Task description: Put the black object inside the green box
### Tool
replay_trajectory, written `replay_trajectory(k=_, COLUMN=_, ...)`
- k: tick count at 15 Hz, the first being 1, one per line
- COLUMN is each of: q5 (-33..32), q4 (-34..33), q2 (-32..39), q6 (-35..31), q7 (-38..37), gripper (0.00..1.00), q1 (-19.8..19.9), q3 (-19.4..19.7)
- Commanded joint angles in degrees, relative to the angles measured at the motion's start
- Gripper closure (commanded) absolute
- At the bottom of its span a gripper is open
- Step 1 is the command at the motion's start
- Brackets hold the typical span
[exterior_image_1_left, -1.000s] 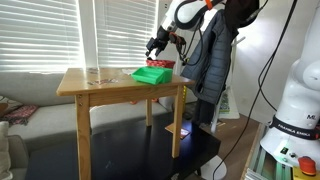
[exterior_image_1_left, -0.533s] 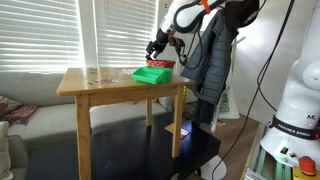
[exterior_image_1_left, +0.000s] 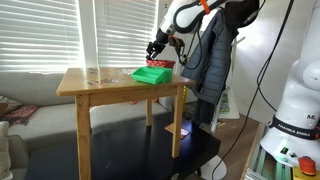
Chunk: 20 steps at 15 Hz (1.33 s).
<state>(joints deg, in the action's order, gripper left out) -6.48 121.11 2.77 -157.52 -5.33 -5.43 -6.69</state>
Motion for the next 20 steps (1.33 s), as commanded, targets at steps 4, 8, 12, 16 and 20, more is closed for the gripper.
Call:
replay_trajectory(k=4, q5=-1.58, q4=-1.37, q2=1.28, q6=-0.49, q7=-1.64, gripper=0.6, q1=-0.49, q3=0.7)
replay_trajectory(k=8, q5=-1.39, q4=-1.26, q2=1.24, q6=-0.41, q7=-1.46, gripper=0.61, q1=-0.44, q3=0.76)
replay_trajectory(k=12, q5=-1.3, q4=-1.16, q2=0.98, q6=-0.01, q7=-1.5, gripper=0.84, q1=-0.47, q3=0.74)
replay_trajectory(k=16, q5=0.33, q4=-1.16, q2=-1.74, q6=0.93, q7=-0.49, gripper=0.84, q1=-0.55, q3=0.38)
replay_trajectory(k=20, q5=5.13, q4=-1.71, q2=-5.72, q6=2.15, q7=2.43, gripper=0.84, q1=-0.58, q3=-0.11)
